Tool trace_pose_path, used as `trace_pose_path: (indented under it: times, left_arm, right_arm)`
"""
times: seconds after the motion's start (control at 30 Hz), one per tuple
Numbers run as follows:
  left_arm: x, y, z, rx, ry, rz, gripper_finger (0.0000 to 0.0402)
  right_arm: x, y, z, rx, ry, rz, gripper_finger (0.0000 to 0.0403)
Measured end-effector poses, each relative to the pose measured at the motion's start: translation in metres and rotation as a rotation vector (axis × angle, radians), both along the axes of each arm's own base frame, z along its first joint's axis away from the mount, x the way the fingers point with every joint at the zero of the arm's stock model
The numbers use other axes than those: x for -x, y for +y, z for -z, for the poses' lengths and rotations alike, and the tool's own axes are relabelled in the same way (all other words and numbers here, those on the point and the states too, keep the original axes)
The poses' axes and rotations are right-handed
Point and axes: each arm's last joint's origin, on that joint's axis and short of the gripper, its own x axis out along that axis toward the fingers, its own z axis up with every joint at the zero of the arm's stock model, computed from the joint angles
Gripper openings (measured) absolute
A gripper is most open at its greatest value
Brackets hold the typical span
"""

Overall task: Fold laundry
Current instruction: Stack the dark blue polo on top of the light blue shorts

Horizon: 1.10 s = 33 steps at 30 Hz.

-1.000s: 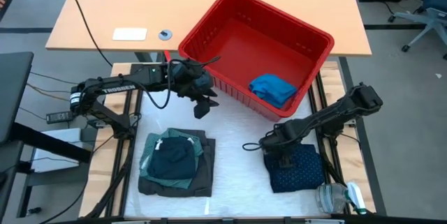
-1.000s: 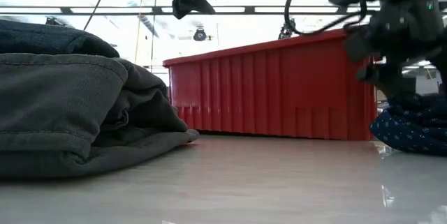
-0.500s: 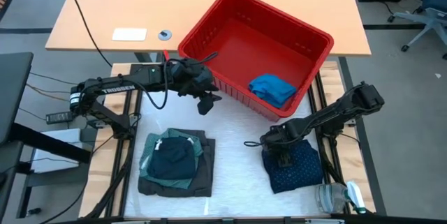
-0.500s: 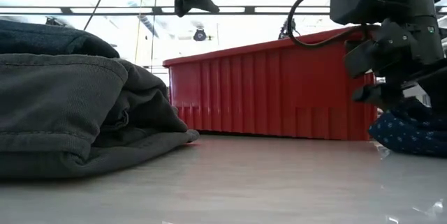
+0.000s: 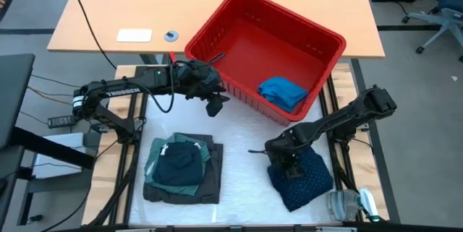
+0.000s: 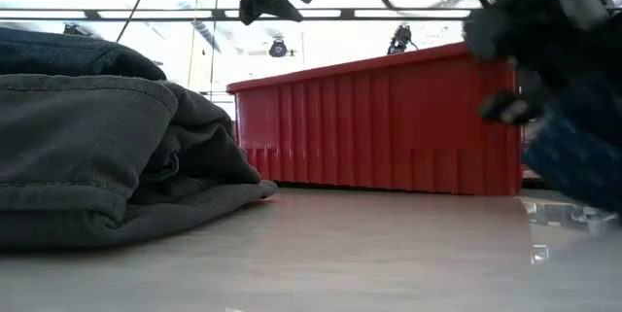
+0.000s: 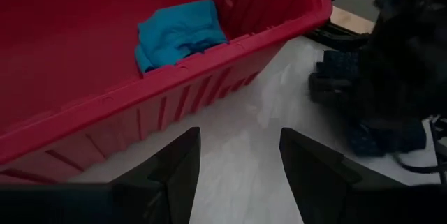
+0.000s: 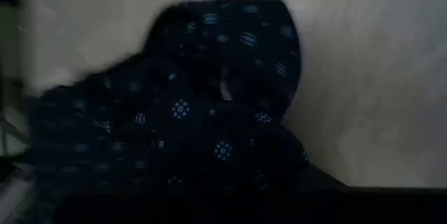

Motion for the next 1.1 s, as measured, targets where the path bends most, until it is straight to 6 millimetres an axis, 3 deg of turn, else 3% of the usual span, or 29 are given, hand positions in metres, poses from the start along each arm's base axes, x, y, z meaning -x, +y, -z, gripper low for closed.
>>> trace_pose_path:
  times: [0.27,0.4,0.57,0.63,0.7,0.97,1.03,1.1]
  left_arm:
    - [0.0,0.001,0.0,0.0,0.0,-0.011,0.0201]
    - [0.001,0.004,0.0,-0.001,0.0,-0.019,0.0201]
    - [0.001,0.004,0.0,-0.001,0.0,-0.021,0.0201]
    - [0.001,0.004,0.0,0.002,0.002,-0.022,0.0201]
    - [0.001,0.004,0.0,0.003,0.005,-0.022,0.0201]
    - [0.002,0.005,0.001,0.003,0.01,-0.026,0.0201]
    - [0.002,0.005,0.001,0.003,0.011,-0.027,0.0201]
    - [0.002,0.005,0.001,0.003,0.011,-0.027,0.0201]
  right_arm:
    - [-0.022,-0.025,-0.048,0.108,-0.199,0.173,0.003]
    - [-0.037,-0.045,-0.039,0.139,-0.23,0.265,0.003]
    - [-0.058,-0.054,-0.006,0.115,-0.154,0.352,0.0033]
    - [-0.064,-0.053,-0.001,0.108,-0.131,0.346,0.0066]
    - [-0.07,-0.052,-0.002,0.09,-0.133,0.328,0.0125]
    - [-0.091,-0.048,-0.036,0.129,-0.332,0.14,0.0369]
    - [-0.095,-0.046,-0.036,0.151,-0.37,0.056,0.0389]
    - [-0.1,-0.042,-0.028,0.143,-0.384,-0.053,0.0381]
